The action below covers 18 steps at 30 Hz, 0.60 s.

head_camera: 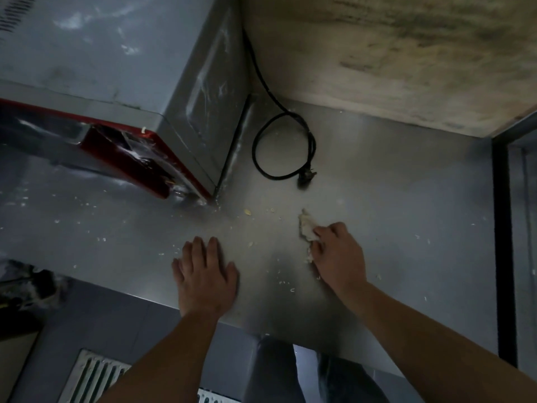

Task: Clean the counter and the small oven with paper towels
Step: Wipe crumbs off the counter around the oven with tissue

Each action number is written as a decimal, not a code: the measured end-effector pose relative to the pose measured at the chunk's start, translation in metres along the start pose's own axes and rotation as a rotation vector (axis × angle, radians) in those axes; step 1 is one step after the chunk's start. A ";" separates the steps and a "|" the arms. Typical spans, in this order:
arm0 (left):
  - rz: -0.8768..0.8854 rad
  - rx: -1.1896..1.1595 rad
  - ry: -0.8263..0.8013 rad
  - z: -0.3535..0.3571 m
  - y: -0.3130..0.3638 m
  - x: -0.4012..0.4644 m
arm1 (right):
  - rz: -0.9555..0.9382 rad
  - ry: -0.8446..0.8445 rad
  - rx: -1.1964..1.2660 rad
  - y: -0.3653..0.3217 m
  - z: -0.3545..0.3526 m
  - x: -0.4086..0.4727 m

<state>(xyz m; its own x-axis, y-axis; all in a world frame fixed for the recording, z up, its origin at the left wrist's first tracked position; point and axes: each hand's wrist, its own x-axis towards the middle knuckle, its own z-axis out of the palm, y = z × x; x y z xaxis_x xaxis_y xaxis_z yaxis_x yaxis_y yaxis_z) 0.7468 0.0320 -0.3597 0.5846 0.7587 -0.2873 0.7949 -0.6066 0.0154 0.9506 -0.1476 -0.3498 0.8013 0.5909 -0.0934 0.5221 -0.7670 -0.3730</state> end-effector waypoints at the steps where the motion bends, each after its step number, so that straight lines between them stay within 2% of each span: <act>1: 0.004 -0.007 0.001 0.001 -0.003 0.002 | -0.016 -0.016 0.002 -0.003 0.000 0.000; 3: 0.026 -0.016 -0.003 0.005 -0.007 0.005 | -0.029 -0.030 0.018 -0.003 -0.004 0.004; 5: 0.034 -0.037 0.003 0.007 -0.009 0.005 | 0.007 0.029 0.072 0.002 -0.016 0.013; 9: 0.048 -0.067 0.001 0.012 -0.012 0.005 | 0.248 0.257 0.150 0.022 -0.046 0.046; 11: 0.055 -0.063 -0.014 0.014 -0.013 0.006 | 0.350 0.309 0.109 0.041 -0.057 0.064; 14: 0.054 -0.066 -0.020 0.014 -0.014 0.008 | 0.435 0.258 0.025 0.067 -0.061 0.080; 18: 0.057 -0.060 -0.025 0.015 -0.013 0.007 | 0.433 0.174 0.006 0.071 -0.040 0.083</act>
<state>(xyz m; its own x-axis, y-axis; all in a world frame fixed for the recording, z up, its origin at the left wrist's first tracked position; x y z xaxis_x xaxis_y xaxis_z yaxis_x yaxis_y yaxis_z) 0.7383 0.0414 -0.3758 0.6253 0.7169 -0.3083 0.7694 -0.6325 0.0896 1.0660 -0.1630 -0.3470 0.9824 0.1660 -0.0857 0.1278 -0.9318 -0.3396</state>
